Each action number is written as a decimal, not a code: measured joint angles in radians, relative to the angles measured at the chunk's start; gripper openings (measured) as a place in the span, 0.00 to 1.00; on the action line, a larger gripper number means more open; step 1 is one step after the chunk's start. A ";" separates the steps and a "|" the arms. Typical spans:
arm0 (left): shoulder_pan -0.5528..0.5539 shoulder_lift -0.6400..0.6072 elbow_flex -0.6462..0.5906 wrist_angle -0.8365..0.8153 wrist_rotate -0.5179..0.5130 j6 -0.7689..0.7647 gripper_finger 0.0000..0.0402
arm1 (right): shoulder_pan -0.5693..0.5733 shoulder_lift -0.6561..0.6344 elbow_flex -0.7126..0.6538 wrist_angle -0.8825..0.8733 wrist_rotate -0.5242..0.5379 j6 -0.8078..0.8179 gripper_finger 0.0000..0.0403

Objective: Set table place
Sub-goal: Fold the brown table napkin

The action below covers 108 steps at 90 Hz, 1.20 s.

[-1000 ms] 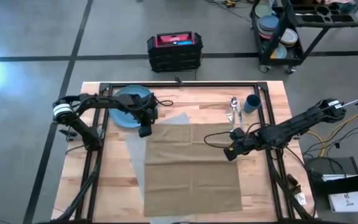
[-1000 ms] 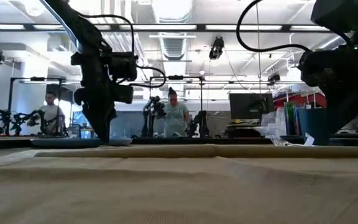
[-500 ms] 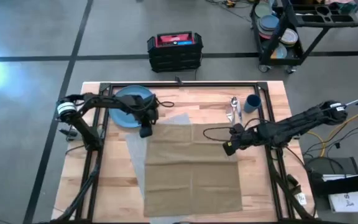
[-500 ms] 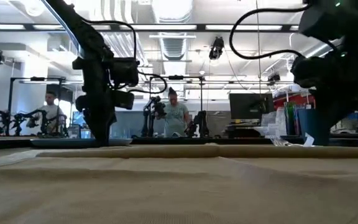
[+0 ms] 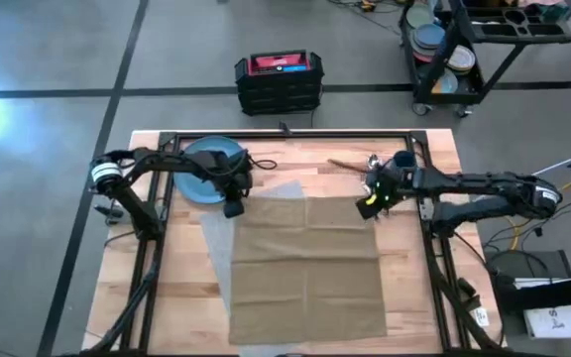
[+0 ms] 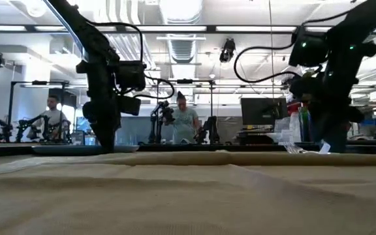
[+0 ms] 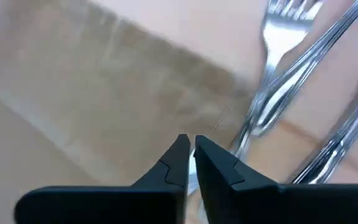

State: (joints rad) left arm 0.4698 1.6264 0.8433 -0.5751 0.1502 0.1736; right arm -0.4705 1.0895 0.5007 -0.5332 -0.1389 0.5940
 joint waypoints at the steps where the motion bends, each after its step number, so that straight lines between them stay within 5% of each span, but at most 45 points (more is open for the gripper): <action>1: 0.000 0.000 0.000 0.000 0.000 0.000 0.00 | -0.009 0.000 0.000 0.006 -0.012 -0.012 0.08; 9: 0.000 0.000 0.000 0.000 0.001 -0.001 0.00 | -0.062 0.010 0.001 0.051 -0.077 -0.073 0.17; 42: 0.000 0.000 -0.001 0.002 0.006 -0.003 0.00 | -0.102 0.166 0.020 0.068 -0.069 -0.177 0.40; 108: 0.000 0.000 -0.001 0.000 0.009 -0.025 0.00 | -0.107 0.359 0.141 0.042 -0.043 -0.306 0.40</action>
State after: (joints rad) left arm 0.4694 1.6268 0.8425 -0.5748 0.1587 0.1484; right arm -0.5777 1.4480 0.6420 -0.4914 -0.1818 0.2883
